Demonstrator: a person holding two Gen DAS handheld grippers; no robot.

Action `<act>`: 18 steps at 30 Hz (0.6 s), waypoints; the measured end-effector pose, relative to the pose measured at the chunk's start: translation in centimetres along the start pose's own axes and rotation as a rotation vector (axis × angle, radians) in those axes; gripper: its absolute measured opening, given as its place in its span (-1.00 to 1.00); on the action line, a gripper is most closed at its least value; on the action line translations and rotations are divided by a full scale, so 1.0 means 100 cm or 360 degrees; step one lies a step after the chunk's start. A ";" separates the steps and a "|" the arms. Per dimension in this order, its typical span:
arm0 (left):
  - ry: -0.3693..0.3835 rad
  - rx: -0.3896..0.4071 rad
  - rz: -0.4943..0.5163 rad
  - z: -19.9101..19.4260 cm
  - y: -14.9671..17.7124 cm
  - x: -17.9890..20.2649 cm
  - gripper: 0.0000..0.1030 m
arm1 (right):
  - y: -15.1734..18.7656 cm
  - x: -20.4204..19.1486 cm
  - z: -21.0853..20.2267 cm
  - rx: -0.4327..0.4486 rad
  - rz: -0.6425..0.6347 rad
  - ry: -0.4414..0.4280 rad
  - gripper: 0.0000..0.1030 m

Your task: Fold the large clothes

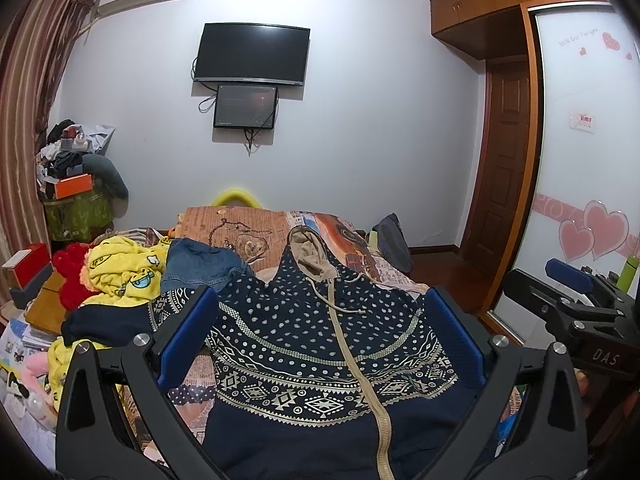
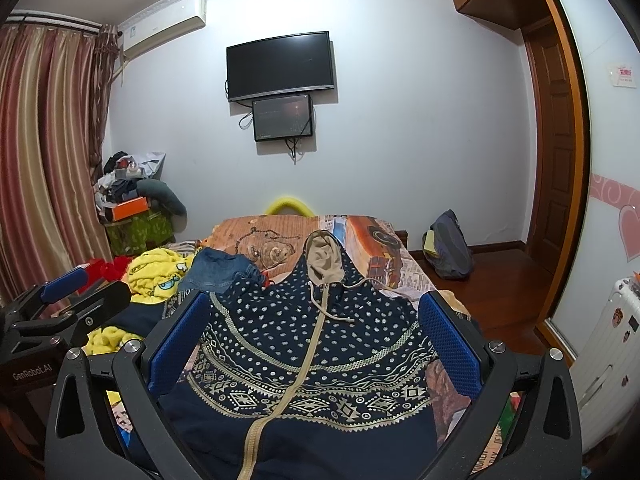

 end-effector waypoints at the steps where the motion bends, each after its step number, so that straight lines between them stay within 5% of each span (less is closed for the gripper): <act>1: -0.0002 0.0000 0.0007 0.002 0.000 0.000 1.00 | 0.001 0.000 0.001 -0.0004 0.0000 0.0000 1.00; 18: -0.0165 -0.0045 -0.0074 0.067 0.004 -0.060 1.00 | 0.014 -0.001 0.061 -0.0173 0.0007 -0.0046 1.00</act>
Point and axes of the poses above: each gripper's, at about its wrist camera, not at the fingertips, and z roughly the way its jaws point, x to its right, y to its underside, the point moved 8 cm from there along z, roughly the way its jaws point, and after that the axes turned 10 degrees about x, right-handed, at the moved point
